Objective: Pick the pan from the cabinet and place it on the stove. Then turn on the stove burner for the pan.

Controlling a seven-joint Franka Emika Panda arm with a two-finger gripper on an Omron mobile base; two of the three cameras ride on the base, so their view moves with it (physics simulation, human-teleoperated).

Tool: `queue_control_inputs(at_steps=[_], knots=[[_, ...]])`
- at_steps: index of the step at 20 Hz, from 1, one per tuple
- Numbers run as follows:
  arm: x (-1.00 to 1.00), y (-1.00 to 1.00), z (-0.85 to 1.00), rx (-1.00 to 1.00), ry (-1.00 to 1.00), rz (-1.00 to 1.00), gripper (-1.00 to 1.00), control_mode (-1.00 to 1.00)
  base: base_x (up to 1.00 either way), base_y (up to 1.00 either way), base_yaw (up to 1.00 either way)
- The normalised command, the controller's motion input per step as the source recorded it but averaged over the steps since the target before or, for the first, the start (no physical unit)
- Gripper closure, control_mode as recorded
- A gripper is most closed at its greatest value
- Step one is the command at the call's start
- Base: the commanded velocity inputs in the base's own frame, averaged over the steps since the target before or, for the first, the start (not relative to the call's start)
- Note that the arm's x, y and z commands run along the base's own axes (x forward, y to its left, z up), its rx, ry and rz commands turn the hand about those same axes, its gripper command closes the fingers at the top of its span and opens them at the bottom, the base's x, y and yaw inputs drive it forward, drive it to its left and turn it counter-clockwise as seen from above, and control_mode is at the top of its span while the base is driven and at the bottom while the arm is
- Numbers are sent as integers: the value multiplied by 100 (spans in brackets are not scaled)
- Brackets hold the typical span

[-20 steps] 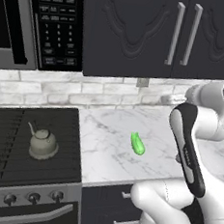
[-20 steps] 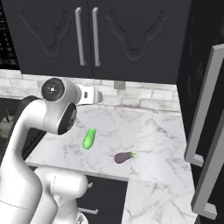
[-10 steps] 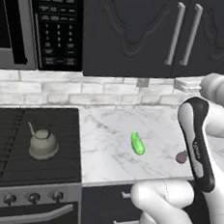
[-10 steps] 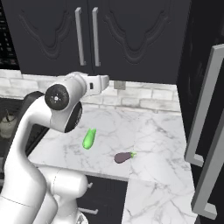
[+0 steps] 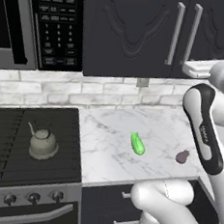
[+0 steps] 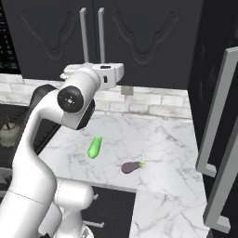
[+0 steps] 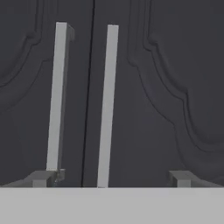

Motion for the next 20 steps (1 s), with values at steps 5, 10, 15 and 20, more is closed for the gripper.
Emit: queue_control_inputs(at_steps=[5, 10, 15, 20], knots=[[42, -1, 1, 0, 0, -5, -100, -100, 0, 0, 0], [40, 0, 0, 1, -2, 0, -100, -100, 0, 0, 0], [13, -2, 0, 1, -11, 0, -100, -100, 0, 0, 0], [6, 0, 0, 0, -15, 1, -100, -100, 0, 0, 0]])
